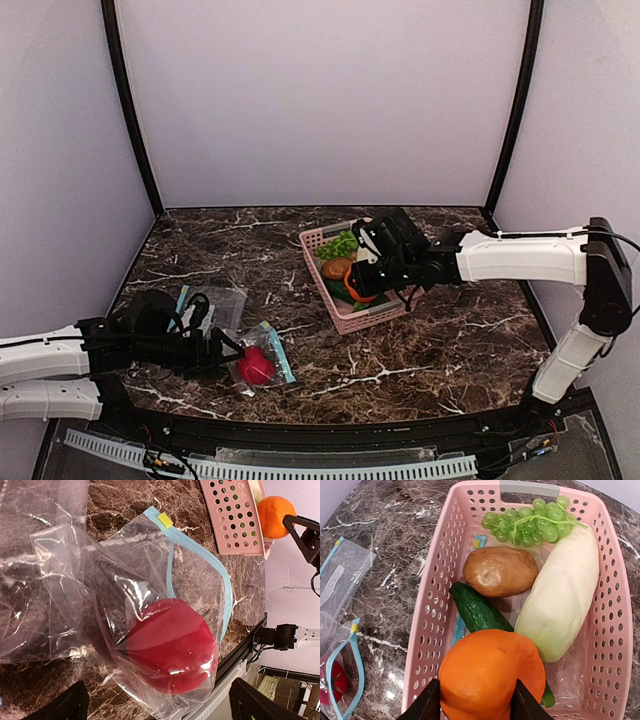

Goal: Place the food in the zip-top bag and seal the zipper
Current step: Place the fake fruit in the bin, then pick up the zipper food storage bag from the center of the board.

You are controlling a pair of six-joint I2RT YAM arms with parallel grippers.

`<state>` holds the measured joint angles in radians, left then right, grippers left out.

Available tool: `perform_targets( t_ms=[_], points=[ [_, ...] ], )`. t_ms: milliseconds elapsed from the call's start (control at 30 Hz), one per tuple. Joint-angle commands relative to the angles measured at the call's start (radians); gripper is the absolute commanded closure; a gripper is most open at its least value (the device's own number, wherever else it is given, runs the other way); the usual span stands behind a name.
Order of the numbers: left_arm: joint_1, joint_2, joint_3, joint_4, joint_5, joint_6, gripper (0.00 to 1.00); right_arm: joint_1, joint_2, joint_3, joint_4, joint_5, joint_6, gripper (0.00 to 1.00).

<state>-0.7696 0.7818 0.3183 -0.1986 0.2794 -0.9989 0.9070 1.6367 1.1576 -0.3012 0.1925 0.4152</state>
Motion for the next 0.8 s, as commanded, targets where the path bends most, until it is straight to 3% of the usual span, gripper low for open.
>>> perform_targets(
  t_ms=[0,100,233,467,767],
  points=[
    [0.006,-0.007,-0.04,0.028,0.039,-0.027,0.01,-0.017,0.075,0.072,-0.067,0.026,-0.03,0.43],
    [0.005,-0.01,-0.044,0.041,0.045,-0.033,0.01,-0.016,0.074,0.094,-0.099,0.007,-0.026,0.21],
    [0.004,-0.004,-0.064,0.085,0.073,-0.049,0.01,-0.004,-0.015,0.078,-0.117,-0.019,-0.014,0.11],
    [-0.002,0.006,-0.107,0.153,0.13,-0.076,0.01,0.135,-0.143,-0.015,-0.062,-0.2,0.069,0.09],
    [-0.034,0.083,-0.138,0.273,0.155,-0.099,0.01,0.35,0.013,-0.041,0.179,-0.336,0.194,0.09]
  ],
)
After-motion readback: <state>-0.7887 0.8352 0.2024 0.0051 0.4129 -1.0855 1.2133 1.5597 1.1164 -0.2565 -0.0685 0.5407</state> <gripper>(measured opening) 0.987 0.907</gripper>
